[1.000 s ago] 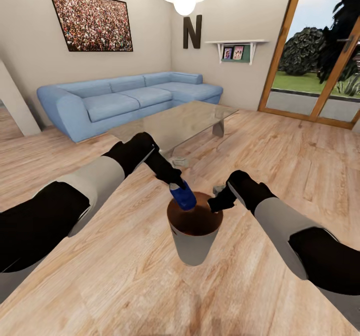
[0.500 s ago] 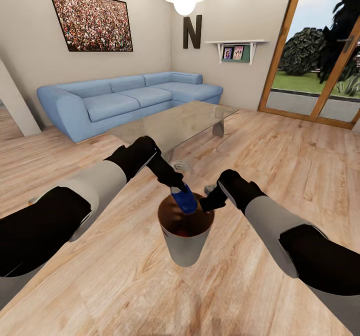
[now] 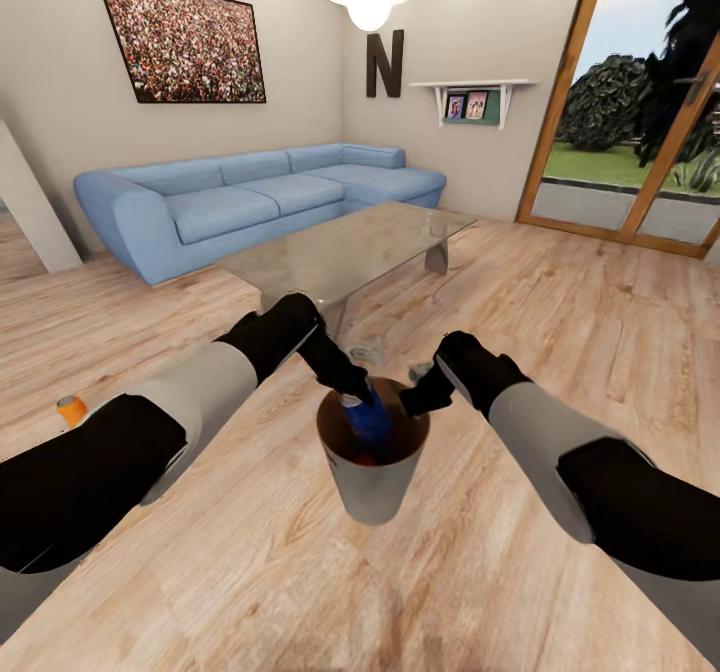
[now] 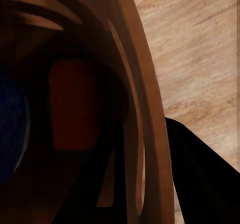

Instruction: Put the three can of soda from the living room inside the tash can in the kitchen.

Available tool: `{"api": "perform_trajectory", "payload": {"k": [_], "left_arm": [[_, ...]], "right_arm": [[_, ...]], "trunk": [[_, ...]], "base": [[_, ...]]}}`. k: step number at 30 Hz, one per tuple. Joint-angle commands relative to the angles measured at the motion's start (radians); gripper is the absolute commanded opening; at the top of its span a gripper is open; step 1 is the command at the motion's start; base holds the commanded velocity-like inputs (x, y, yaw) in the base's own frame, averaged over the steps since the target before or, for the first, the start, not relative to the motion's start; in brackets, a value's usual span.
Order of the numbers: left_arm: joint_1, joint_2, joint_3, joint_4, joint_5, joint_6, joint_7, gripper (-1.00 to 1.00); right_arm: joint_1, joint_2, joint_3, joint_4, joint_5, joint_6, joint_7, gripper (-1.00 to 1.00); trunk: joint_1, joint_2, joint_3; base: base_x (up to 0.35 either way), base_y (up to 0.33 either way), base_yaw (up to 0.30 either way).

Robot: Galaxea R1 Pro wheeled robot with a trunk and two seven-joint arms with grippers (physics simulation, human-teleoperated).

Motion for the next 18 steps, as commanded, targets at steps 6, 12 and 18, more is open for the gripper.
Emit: {"api": "perform_trajectory", "payload": {"k": [6,12,18], "left_arm": [[0.041,-0.001,0.000,-0.012,0.000,0.000,0.049,-1.00],[0.070,-0.004,-0.001,-0.018,0.001,0.000,0.086,-1.00],[0.095,-0.004,-0.002,-0.035,0.002,0.000,0.122,-1.00]], "right_arm": [[-0.022,0.026,-0.007,0.024,-0.027,0.005,-0.006,-1.00],[-0.025,0.030,-0.007,0.029,-0.027,0.005,-0.006,-1.00],[-0.026,0.030,-0.008,0.030,-0.027,0.005,-0.006,-1.00]], "trunk": [[0.000,0.000,0.000],[0.000,0.000,0.000],[0.000,0.000,0.000]], "base": [[0.000,0.000,0.000],[0.000,0.000,0.000],[0.000,0.000,0.000]]}}
